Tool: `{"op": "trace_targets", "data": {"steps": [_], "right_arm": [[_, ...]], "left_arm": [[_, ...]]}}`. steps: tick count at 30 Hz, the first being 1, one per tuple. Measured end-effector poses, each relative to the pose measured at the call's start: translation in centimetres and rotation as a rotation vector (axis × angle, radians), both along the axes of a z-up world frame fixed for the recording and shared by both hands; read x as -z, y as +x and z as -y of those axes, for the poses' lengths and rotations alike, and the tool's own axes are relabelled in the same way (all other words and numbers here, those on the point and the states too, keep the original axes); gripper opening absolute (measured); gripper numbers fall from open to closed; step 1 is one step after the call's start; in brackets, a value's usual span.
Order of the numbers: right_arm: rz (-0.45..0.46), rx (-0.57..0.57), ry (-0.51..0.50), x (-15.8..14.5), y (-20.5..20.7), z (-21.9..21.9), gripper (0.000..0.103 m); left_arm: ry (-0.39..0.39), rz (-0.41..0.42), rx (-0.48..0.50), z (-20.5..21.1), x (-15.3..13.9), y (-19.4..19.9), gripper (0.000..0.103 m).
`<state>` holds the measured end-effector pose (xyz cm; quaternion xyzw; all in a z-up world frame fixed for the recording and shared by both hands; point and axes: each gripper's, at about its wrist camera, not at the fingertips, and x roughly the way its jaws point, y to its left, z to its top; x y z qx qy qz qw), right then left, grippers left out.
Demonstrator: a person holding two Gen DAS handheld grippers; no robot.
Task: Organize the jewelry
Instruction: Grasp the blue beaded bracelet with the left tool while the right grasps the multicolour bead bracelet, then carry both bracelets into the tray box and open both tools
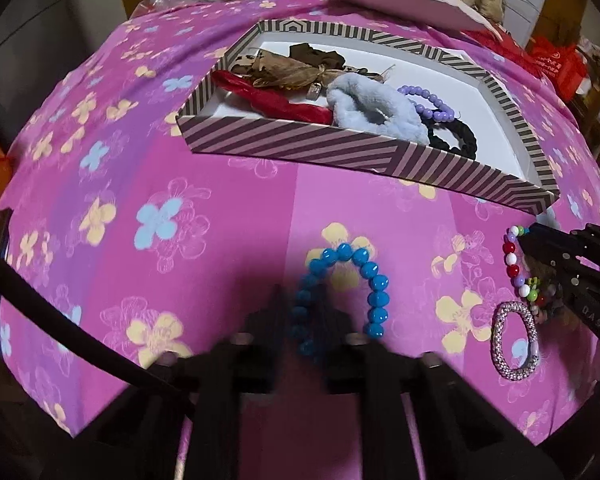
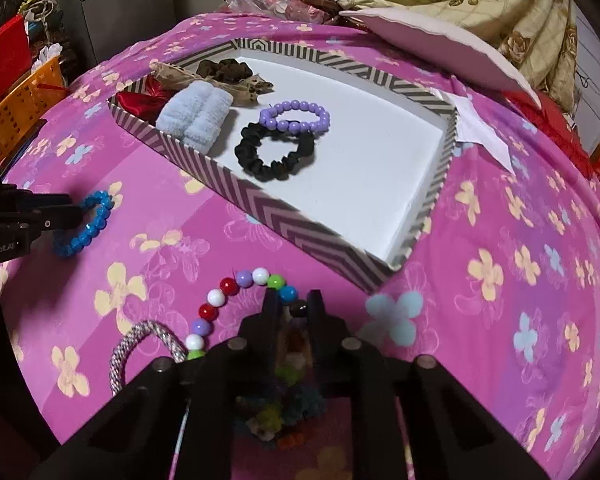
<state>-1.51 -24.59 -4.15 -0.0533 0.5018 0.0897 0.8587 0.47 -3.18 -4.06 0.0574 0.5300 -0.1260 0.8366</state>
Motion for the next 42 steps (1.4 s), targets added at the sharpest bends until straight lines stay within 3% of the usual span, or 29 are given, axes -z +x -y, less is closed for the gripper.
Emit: {"op": "trace_targets", "data": {"steps": [1, 5, 14, 25, 35, 42], "right_arm": [[0.000, 0.004, 0.016, -0.2, -0.1, 0.1, 0.009], [0.046, 0.021, 0.065, -2.3, -0.7, 0.3, 0.009], [0.142, 0.017, 0.070, -7.1, -1.3, -0.1, 0.009], [0.223, 0.030, 0.073, -11.3, 0.2, 0.7, 0.009], [0.187, 0.046, 0.089, -9.9, 3.5, 1.2, 0.009], [0.142, 0.039, 0.124, -7.4, 5.1, 1.2, 0.009]], "left_arm": [[-0.014, -0.006, -0.002, -0.2, -0.1, 0.1, 0.030], [-0.047, 0.021, -0.001, -0.9, -1.4, -0.1, 0.029], [-0.103, 0.098, 0.005, -1.1, -5.8, -0.5, 0.029], [-0.110, 0.151, 0.012, 0.1, -10.0, 1.9, 0.029], [-0.092, 0.180, 0.039, 4.1, -12.1, 6.2, 0.029], [-0.044, 0.187, 0.076, 8.0, -11.4, 9.2, 0.029]]}}
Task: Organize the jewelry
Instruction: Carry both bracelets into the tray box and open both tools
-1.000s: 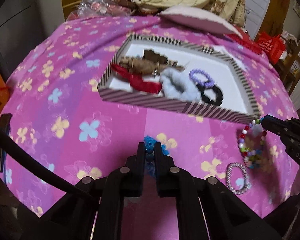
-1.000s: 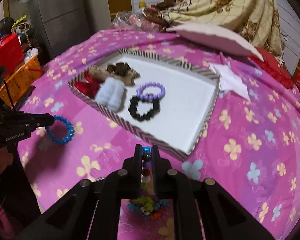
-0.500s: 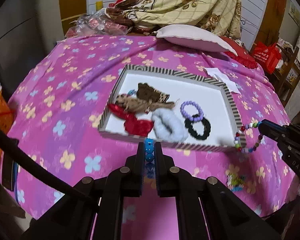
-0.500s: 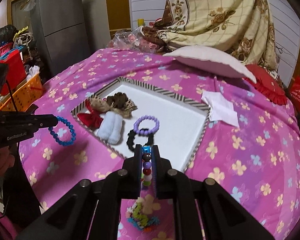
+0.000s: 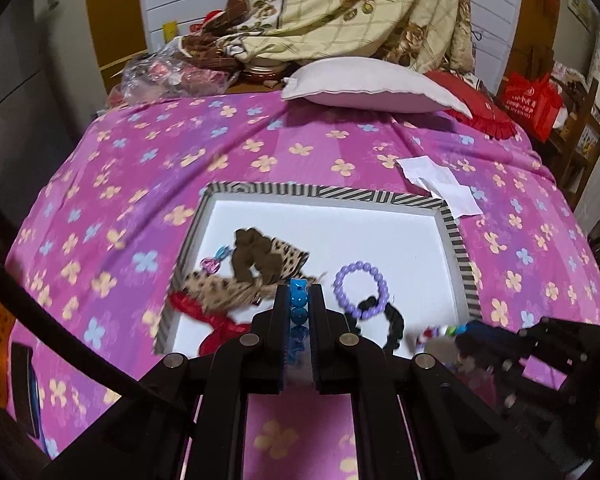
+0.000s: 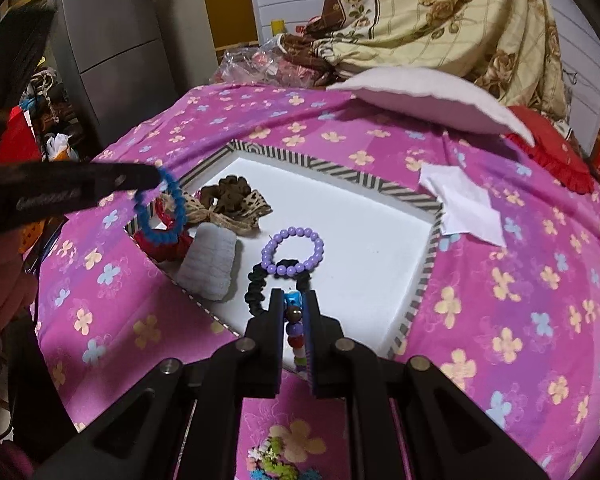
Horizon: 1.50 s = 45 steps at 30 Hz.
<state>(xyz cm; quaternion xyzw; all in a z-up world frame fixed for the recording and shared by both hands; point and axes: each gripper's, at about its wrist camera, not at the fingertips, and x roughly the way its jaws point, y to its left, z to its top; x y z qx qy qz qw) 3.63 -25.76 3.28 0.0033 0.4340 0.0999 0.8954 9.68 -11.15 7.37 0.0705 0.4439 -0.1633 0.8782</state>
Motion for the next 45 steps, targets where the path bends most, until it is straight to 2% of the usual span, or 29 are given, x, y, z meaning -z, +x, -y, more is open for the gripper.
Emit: {"op": "trace_targets", "data": {"steps": [12, 19, 24, 27, 30, 37, 45], "right_arm": [[-0.069, 0.089, -0.082, 4.1, 4.4, 3.4, 0.009], [-0.079, 0.106, -0.065, 5.6, 5.4, 3.7, 0.009], [-0.073, 0.124, -0.037, 5.3, 5.0, 4.3, 0.021], [-0.062, 0.125, -0.014, 4.6, 4.2, 4.2, 0.031], [-0.044, 0.130, -0.001, 3.7, 3.4, 4.1, 0.039], [-0.017, 0.145, 0.033, 2.1, 1.2, 3.4, 0.046], [0.007, 0.158, 0.039, 1.1, -1.7, 1.6, 0.050]], "left_arm": [[0.056, -0.026, 0.007, 4.9, 3.2, 5.8, 0.029], [0.087, -0.096, -0.059, 4.4, 6.6, 9.3, 0.029], [0.058, -0.149, -0.084, 3.5, 8.2, 10.0, 0.029], [0.033, -0.168, -0.082, 3.4, 8.4, 9.8, 0.031], [0.017, -0.176, -0.076, 3.3, 8.2, 9.2, 0.041], [0.001, -0.137, -0.060, 2.1, 6.1, 6.1, 0.042], [0.004, -0.062, -0.089, -0.1, 4.2, 1.7, 0.042]]}}
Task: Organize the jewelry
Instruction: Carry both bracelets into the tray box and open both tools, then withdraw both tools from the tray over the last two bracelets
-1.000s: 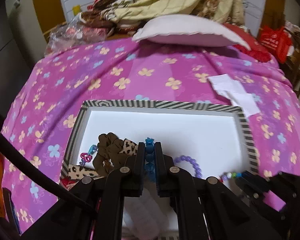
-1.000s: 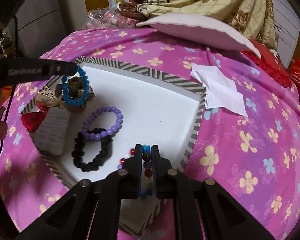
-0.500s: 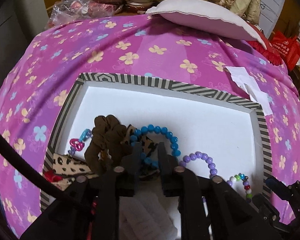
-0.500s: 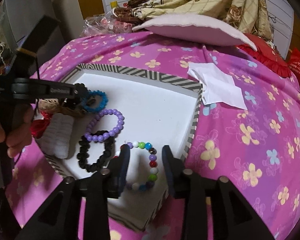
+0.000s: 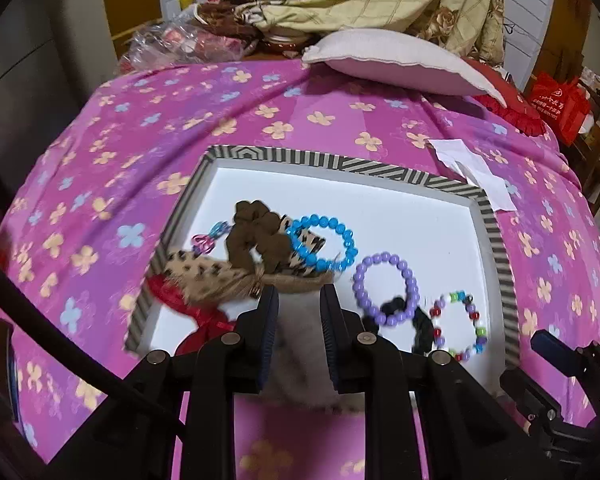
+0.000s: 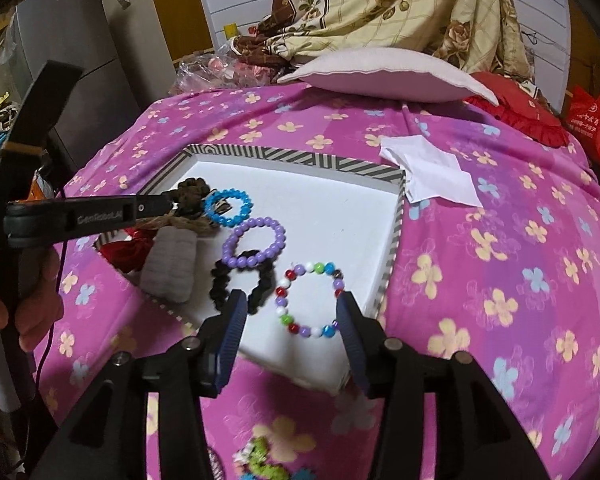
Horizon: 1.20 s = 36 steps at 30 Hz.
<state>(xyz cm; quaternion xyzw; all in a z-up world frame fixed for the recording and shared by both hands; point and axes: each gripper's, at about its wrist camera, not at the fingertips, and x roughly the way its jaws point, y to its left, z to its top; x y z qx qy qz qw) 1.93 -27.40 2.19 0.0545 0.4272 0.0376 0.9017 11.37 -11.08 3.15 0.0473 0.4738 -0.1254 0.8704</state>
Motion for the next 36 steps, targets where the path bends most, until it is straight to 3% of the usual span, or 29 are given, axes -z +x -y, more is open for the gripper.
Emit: {"op": "trace_targets", "data": {"steps": [17, 36], "right_arm": [[0.058, 0.003, 0.004, -2.5, -6.9, -3.4, 0.059], [0.064, 0.025, 0.017, -3.2, -9.5, -4.2, 0.067]], "left_arm": [[-0.019, 0.113, -0.024, -3.2, -2.2, -9.5, 0.042], [-0.019, 0.132, -0.070, -5.1, -2.0, -13.9, 0.042]]}}
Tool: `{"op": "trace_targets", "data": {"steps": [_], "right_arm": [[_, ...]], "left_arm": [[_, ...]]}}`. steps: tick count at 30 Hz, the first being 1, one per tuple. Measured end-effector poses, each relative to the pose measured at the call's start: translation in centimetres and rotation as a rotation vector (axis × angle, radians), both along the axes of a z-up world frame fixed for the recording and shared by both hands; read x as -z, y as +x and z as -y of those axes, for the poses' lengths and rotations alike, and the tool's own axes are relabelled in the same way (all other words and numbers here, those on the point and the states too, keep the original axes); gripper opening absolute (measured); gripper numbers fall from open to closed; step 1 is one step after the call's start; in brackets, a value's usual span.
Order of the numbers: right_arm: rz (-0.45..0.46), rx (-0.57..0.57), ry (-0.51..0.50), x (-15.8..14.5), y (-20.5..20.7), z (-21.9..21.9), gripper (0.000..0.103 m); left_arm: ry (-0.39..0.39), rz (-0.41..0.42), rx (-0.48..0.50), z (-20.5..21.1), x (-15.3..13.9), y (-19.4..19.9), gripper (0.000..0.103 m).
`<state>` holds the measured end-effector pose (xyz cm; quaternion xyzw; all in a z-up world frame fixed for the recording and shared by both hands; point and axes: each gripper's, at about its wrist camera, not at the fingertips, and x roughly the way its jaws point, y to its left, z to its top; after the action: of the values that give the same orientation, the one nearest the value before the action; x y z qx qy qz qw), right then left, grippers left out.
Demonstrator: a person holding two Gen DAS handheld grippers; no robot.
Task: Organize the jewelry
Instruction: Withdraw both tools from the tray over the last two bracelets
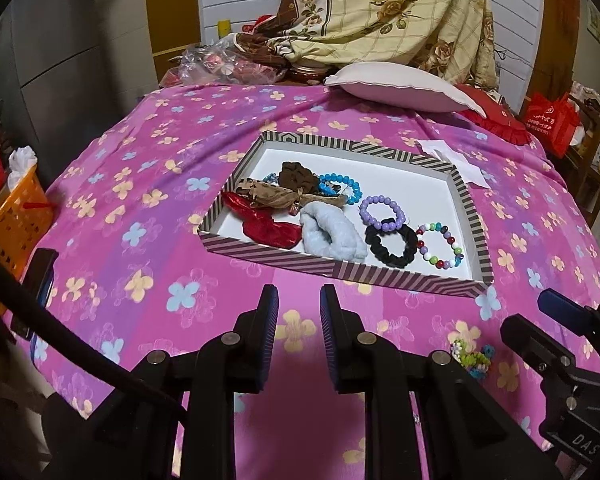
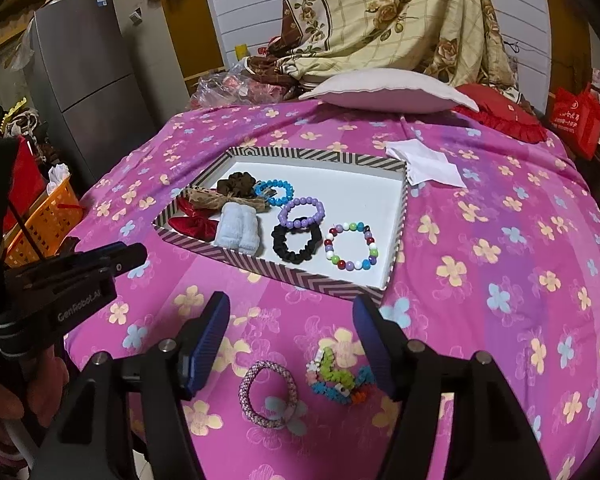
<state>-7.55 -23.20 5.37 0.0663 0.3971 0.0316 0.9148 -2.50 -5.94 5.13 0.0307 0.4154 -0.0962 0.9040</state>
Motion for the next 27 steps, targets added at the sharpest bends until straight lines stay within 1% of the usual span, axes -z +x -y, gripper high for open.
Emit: {"op": "trace_targets", "data": {"steps": [13, 27], "right_arm": [[-0.011, 0.005, -0.006, 0.0, -1.4, -0.3, 0.072], [-0.003, 0.005, -0.010, -0.2, -2.3, -0.4, 0.073]], "left_arm": [[0.005, 0.000, 0.001, 0.2, 0.2, -2.2, 0.042], [0.009, 0.005, 0.017, 0.6, -0.1, -3.6, 0.042]]}}
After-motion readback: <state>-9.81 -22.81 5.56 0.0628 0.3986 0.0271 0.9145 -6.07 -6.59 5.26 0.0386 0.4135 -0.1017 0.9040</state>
